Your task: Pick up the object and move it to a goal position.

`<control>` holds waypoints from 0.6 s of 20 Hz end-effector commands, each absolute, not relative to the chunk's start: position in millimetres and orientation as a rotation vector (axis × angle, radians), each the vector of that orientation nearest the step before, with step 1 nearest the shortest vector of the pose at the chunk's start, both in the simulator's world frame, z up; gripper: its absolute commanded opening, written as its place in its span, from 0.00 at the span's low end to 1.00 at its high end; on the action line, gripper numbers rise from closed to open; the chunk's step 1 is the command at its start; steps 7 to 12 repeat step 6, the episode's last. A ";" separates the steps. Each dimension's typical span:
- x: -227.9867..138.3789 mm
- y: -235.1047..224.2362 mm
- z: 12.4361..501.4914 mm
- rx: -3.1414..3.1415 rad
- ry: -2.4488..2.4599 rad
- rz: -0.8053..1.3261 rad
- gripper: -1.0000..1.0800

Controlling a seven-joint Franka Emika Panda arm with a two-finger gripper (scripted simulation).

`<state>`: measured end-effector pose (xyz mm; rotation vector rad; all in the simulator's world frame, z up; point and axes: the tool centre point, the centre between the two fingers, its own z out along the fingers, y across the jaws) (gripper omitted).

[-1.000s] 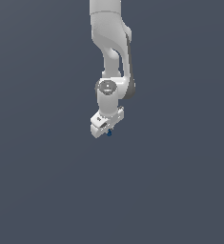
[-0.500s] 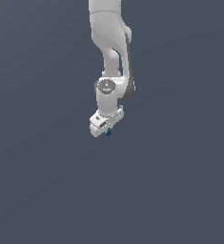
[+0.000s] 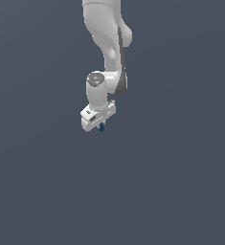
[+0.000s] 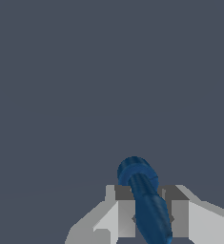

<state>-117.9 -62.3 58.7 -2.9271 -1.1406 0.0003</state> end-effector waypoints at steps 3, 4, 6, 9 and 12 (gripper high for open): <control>-125.8 -76.3 63.7 -2.927 -1.142 0.000 0.00; -126.4 -77.7 64.2 -2.927 -1.142 0.000 0.00; -126.8 -78.8 64.5 -2.927 -1.142 0.000 0.00; -126.8 -78.8 64.5 -2.927 -1.142 0.000 0.00; -126.8 -78.8 64.5 -2.927 -1.142 0.000 0.00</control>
